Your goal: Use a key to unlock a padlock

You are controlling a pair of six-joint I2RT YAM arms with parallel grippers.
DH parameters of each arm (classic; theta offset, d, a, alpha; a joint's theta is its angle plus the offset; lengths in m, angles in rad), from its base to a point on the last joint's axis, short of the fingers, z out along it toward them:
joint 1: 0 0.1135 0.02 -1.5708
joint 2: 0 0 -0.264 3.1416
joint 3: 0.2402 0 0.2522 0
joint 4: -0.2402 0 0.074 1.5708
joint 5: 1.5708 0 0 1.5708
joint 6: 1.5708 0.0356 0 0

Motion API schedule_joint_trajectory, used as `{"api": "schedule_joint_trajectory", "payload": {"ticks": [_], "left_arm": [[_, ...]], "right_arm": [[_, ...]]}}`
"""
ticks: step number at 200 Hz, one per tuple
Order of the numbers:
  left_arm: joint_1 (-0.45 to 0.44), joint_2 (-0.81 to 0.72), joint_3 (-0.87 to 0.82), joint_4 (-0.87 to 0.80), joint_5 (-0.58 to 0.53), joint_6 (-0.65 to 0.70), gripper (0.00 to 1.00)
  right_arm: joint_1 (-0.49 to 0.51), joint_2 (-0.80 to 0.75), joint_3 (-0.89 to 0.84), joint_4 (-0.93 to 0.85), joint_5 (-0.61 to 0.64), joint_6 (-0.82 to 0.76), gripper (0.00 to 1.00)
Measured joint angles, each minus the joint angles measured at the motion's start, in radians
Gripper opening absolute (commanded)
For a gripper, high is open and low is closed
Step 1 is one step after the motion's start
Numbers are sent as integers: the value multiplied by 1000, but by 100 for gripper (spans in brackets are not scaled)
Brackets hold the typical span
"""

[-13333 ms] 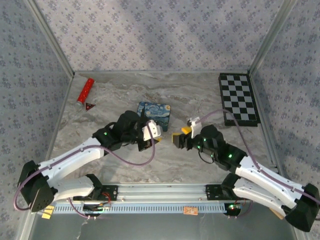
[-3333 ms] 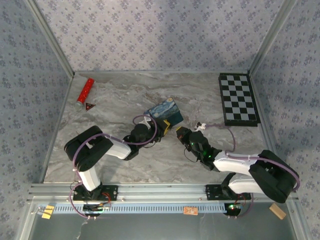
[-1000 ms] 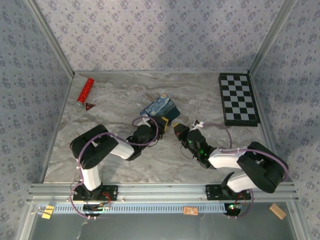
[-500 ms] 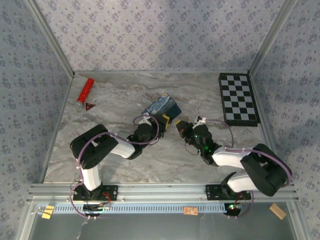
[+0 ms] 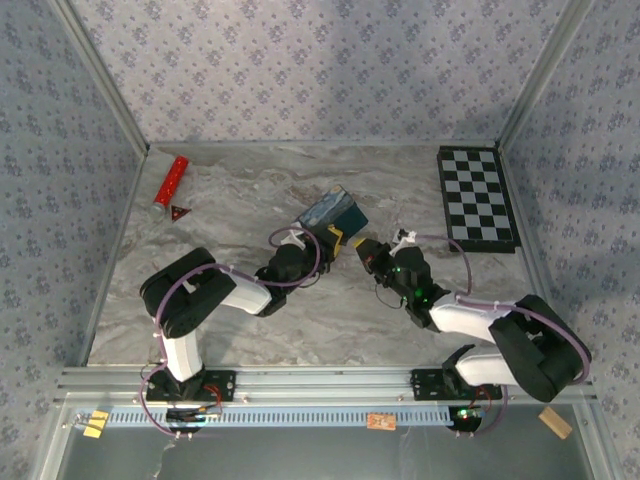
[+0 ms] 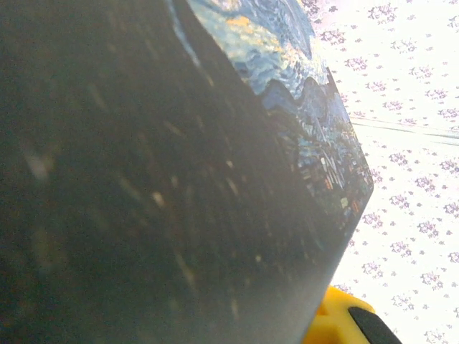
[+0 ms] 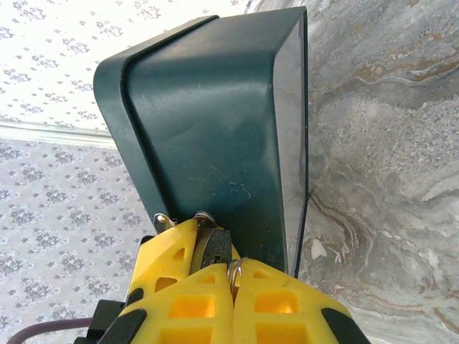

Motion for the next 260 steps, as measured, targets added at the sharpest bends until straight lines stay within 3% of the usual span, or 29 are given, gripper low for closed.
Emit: {"api": "schedule_joint_trajectory", "payload": {"ticks": [63, 166, 260], "left_arm": [[2, 0, 0, 13, 3, -11, 0], [7, 0, 0, 17, -9, -11, 0], [12, 0, 0, 20, -23, -11, 0]], "right_arm": [[-75, 17, 4, 40, -148, -71, 0], [-88, 23, 48, -9, -192, -179, 0], [-112, 41, 100, -87, -245, -66, 0]]}}
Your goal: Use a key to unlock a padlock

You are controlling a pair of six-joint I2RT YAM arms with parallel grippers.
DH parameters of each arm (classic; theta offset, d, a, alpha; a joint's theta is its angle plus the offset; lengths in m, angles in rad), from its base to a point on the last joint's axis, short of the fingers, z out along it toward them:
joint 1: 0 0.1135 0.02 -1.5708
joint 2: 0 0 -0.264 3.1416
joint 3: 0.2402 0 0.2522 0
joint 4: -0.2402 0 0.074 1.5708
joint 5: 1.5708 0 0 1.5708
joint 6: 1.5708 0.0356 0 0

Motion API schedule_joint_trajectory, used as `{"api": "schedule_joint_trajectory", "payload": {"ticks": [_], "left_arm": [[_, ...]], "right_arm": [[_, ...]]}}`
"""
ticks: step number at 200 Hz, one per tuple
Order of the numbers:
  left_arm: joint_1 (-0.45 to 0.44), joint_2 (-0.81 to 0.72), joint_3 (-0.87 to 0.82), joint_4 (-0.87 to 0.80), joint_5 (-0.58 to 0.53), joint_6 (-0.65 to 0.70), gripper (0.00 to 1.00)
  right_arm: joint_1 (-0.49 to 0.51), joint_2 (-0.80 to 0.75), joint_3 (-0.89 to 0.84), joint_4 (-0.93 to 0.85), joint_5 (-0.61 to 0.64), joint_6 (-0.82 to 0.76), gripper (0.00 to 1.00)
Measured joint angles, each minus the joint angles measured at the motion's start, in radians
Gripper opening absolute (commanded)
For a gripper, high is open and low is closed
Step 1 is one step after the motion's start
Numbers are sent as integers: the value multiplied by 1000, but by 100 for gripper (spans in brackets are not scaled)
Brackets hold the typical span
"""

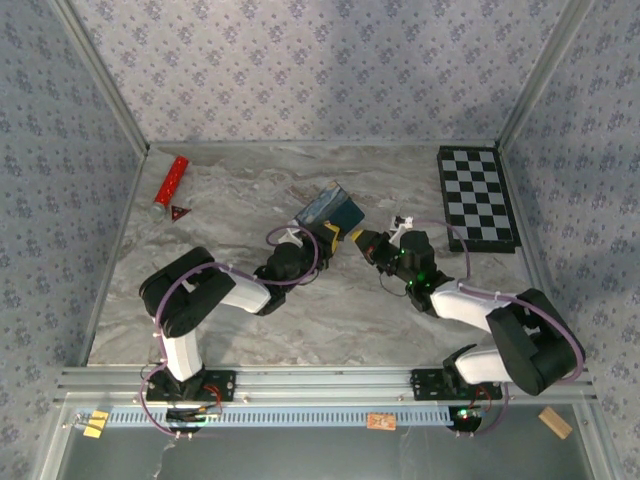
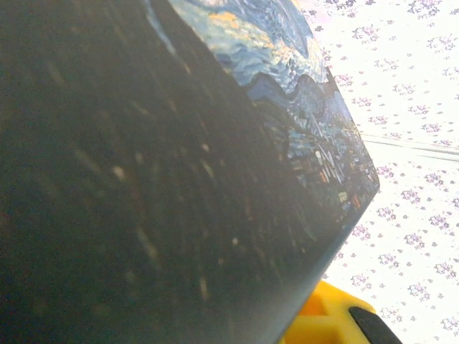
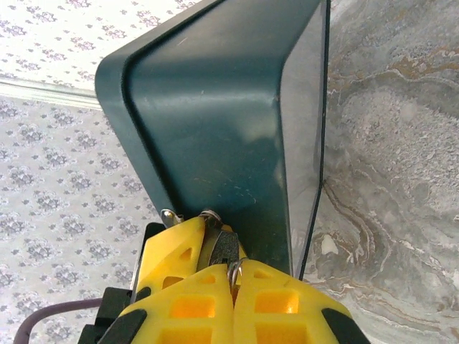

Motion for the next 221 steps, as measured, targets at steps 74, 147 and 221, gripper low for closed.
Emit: {"api": "schedule_joint_trajectory", "payload": {"ticks": [74, 147, 221], "left_arm": [[9, 0, 0, -9, -32, 3, 0], [9, 0, 0, -8, -23, 4, 0], [10, 0, 0, -13, -48, 4, 0]], "right_arm": [[-36, 84, 44, 36, -100, -17, 0], [-43, 64, 48, 11, -110, -179, 0], [-77, 129, 87, 16, -197, -2, 0]]}}
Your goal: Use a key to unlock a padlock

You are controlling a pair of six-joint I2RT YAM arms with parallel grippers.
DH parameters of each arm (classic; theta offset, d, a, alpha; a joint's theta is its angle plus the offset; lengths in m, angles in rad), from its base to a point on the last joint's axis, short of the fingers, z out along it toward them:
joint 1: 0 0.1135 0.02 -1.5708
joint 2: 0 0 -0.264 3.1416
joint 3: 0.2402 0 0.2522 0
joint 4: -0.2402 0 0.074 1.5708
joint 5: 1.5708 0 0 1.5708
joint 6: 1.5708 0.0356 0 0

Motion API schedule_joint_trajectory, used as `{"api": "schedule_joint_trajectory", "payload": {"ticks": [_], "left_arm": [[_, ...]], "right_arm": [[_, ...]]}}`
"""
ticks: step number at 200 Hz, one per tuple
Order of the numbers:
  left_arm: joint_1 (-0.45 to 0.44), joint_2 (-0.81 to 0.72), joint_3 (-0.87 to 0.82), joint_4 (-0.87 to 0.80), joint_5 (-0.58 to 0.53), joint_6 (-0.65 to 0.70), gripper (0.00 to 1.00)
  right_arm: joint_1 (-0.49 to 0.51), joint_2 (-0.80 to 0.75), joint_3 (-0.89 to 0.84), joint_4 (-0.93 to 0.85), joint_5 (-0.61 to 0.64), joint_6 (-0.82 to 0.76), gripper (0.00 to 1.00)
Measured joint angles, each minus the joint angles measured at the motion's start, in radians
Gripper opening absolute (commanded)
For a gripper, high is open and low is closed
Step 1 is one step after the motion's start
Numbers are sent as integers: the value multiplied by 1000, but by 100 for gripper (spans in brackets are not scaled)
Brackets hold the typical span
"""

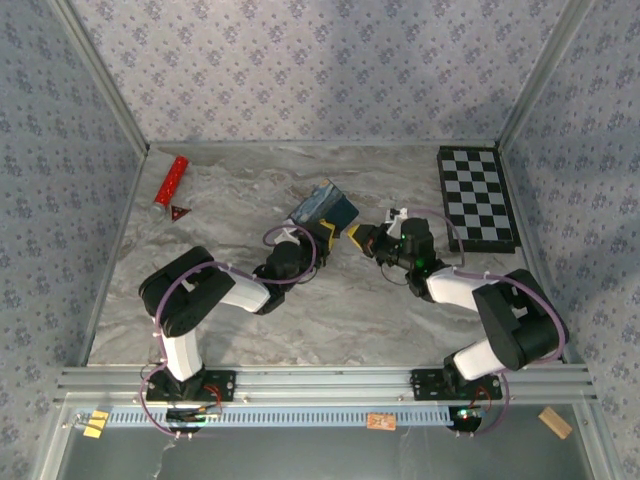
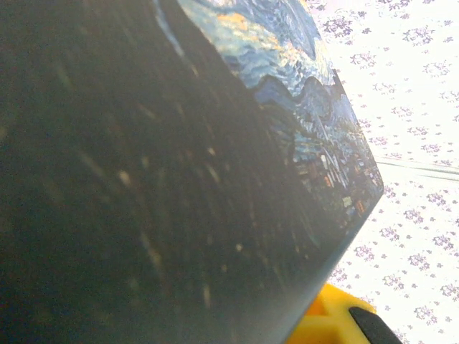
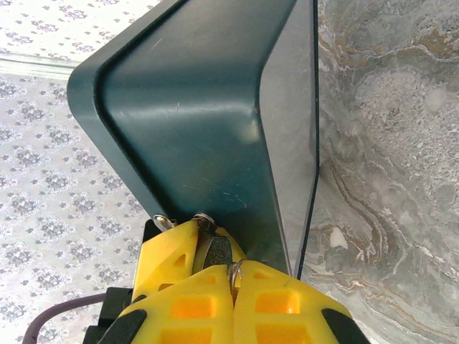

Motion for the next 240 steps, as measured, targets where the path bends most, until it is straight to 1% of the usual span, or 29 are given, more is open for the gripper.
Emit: {"api": "schedule_joint_trajectory", "payload": {"ticks": [50, 69, 97, 110, 140, 172, 199, 240], "left_arm": [[3, 0, 6, -7, -3, 0, 0], [5, 9, 21, -14, -1, 0, 0], [5, 12, 37, -25, 40, -3, 0], [5, 12, 40, -26, 59, -5, 0], [5, 12, 51, -44, 105, -3, 0], [6, 11, 52, -56, 117, 4, 0], [11, 11, 52, -56, 116, 4, 0], [24, 11, 52, -63, 109, 4, 0]], "right_arm": [[-1, -2, 27, -45, -13, -11, 0], [-2, -15, 39, -74, -8, -107, 0], [-6, -78, 39, -157, -2, -275, 0], [-27, -85, 39, -167, -35, -304, 0], [-89, -72, 37, -163, -138, -303, 0], [-101, -59, 24, -132, -166, -293, 0], [-84, -54, 20, -111, -134, -305, 0], [-74, 39, -14, 97, -125, -307, 0]]}}
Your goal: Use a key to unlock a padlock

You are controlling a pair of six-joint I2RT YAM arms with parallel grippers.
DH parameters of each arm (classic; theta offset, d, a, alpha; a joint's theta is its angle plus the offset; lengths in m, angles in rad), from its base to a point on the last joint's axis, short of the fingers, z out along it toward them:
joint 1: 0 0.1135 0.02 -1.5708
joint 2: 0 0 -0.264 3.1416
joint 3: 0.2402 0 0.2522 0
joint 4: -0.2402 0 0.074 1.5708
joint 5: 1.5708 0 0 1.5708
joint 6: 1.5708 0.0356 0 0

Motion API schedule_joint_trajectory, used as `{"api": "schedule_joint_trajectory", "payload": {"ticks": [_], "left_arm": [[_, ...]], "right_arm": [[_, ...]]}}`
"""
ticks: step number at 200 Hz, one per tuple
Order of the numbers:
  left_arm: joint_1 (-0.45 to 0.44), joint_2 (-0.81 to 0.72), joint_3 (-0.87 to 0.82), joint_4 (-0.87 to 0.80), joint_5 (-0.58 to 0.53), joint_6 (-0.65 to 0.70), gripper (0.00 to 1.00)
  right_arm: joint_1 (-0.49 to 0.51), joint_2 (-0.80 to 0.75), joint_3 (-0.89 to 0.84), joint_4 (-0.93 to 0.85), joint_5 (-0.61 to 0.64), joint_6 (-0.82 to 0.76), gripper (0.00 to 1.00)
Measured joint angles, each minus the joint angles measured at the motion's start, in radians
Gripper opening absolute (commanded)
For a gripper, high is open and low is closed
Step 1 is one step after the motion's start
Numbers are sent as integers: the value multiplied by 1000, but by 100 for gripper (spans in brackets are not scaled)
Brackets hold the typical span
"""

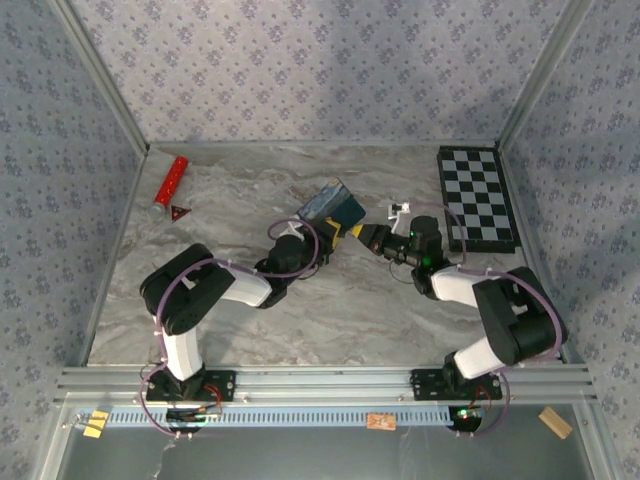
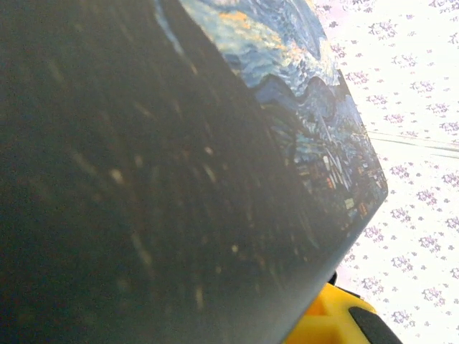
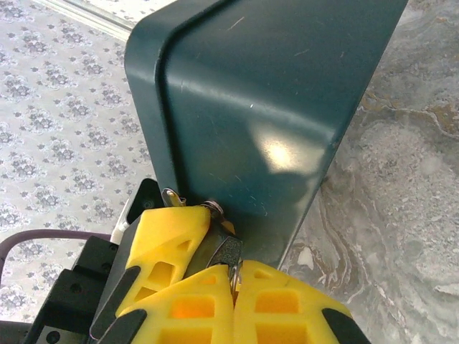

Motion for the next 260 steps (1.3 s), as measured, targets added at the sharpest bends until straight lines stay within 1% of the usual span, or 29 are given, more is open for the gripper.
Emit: {"api": "schedule_joint_trajectory", "payload": {"ticks": [38, 67, 99, 142, 154, 206, 260], "left_arm": [[11, 0, 0, 3, -2, 0, 0], [11, -1, 0, 4, 1, 0, 0], [11, -2, 0, 5, 2, 0, 0], [13, -2, 0, 5, 0, 0, 0], [13, -2, 0, 7, -2, 0, 0], [17, -2, 0, 5, -35, 4, 0], [16, -2, 0, 42, 13, 0, 0]], "right_arm": [[-9, 64, 0, 127, -34, 15, 0], [-29, 92, 0, 171, -82, 34, 0], [-34, 100, 2, 182, -98, 54, 0], [-19, 93, 10, 158, -66, 51, 0], [-18, 106, 10, 185, -61, 72, 0], [-18, 255, 17, 425, -57, 252, 0], [-11, 257, 51, 441, 3, 283, 0]]}}
